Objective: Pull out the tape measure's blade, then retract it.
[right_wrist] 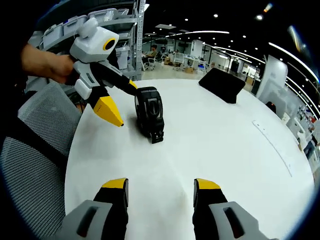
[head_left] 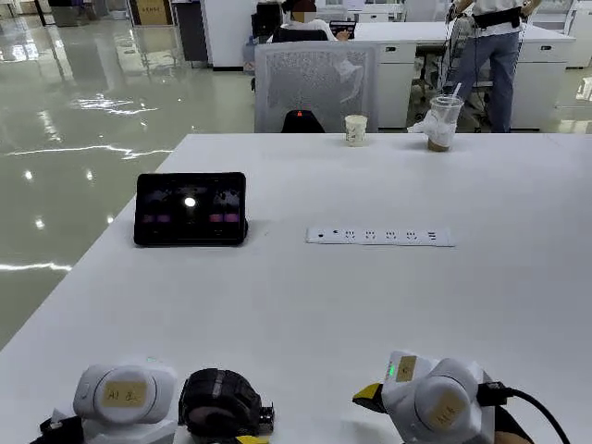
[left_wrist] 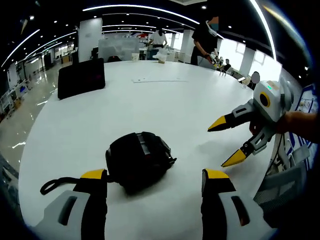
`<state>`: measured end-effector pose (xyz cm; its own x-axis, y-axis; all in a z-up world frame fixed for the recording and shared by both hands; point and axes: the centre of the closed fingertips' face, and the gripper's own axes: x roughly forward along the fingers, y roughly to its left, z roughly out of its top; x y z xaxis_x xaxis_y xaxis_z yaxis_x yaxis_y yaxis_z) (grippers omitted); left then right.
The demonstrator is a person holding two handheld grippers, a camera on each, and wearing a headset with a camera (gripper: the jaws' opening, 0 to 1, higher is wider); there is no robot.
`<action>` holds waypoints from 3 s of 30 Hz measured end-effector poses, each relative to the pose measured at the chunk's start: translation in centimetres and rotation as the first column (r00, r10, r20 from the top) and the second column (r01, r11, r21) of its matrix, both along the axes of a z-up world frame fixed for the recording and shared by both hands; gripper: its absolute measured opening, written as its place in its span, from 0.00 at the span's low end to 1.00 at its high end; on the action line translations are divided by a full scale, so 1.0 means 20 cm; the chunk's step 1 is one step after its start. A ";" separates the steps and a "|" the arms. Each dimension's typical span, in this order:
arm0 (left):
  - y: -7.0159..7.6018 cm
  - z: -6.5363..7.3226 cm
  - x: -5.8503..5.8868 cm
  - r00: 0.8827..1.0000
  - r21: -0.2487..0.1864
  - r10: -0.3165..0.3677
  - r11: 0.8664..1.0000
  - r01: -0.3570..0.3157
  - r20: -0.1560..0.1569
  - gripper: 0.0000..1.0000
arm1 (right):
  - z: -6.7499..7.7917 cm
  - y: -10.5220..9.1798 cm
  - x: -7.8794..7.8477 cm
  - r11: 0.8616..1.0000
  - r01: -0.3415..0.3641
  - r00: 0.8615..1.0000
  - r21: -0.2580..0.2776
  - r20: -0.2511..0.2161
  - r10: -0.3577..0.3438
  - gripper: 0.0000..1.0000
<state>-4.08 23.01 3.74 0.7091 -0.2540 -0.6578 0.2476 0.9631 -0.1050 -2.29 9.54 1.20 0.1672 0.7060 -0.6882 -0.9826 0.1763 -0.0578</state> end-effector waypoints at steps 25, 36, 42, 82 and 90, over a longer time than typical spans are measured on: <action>0.04 0.04 -0.10 0.993 0.019 -0.102 0.995 0.101 0.065 0.78 | 0.09 -0.26 -0.03 0.973 0.216 0.976 0.087 -0.045 -0.213 0.74; 0.05 0.06 -0.14 0.983 0.006 -0.144 0.990 0.144 0.111 0.84 | 0.12 -0.33 -0.07 0.958 0.254 0.967 0.130 -0.043 -0.251 0.82; 0.04 0.07 -0.16 0.979 0.017 -0.165 0.986 0.165 0.123 0.88 | 0.14 -0.34 -0.10 0.947 0.276 0.961 0.165 -0.057 -0.270 0.88; 0.01 0.15 -0.23 0.953 0.022 -0.231 0.973 0.232 0.197 0.99 | 0.18 -0.41 -0.18 0.926 0.299 0.954 0.232 -0.048 -0.296 0.99; 0.00 0.15 -0.23 0.946 0.046 -0.255 0.967 0.251 0.201 0.99 | 0.18 -0.41 -0.19 0.927 0.299 0.954 0.225 -0.048 -0.296 0.99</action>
